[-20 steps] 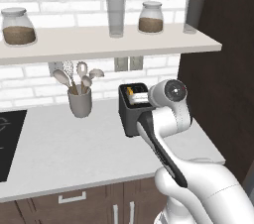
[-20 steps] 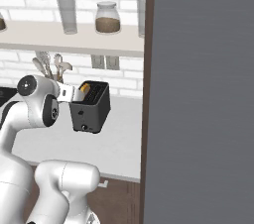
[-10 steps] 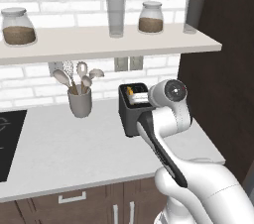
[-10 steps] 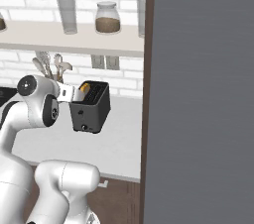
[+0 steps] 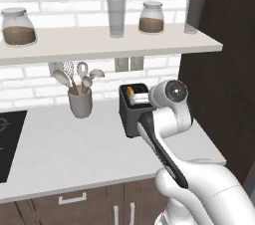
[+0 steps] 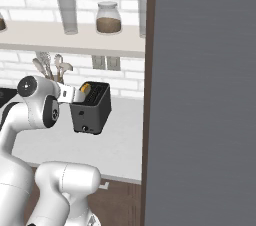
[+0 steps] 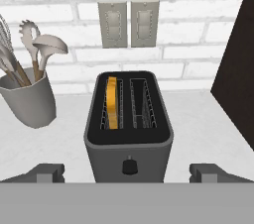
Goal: Start the toaster. Once the lever pops up, take the bread to the plate on the dining counter.
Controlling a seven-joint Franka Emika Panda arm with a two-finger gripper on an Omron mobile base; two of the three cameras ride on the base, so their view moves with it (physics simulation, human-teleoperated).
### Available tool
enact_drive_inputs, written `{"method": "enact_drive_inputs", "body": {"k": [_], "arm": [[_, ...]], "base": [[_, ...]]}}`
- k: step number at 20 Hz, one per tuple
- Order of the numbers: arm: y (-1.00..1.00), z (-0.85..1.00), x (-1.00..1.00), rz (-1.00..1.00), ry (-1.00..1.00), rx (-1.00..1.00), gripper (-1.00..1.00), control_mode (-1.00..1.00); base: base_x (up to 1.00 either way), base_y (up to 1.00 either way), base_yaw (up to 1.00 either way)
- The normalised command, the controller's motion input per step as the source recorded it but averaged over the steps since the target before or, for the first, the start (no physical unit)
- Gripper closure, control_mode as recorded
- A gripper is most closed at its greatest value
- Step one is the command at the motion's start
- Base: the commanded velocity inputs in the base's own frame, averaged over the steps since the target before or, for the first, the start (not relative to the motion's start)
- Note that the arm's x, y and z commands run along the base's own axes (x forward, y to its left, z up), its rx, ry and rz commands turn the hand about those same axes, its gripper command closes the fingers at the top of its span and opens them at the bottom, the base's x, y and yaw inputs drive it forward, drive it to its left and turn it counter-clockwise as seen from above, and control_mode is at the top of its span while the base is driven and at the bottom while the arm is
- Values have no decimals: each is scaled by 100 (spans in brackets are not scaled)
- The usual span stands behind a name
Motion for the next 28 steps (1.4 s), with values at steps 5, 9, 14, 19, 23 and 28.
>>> {"method": "enact_drive_inputs", "body": {"k": [5,9,14,19,23,28], "arm": [[0,0,0,0,0,0,-100,-100],[0,0,0,0,0,0,-100,-100],[0,0,0,0,0,0,-100,-100],[0,0,0,0,0,0,-100,-100],[10,0,-1,0,0,0,-100,-100],[30,0,52,0,0,-3,-100,-100]], "base": [[0,0,0],[0,0,0],[0,0,0],[0,0,0],[0,0,0],[0,0,0]]}}
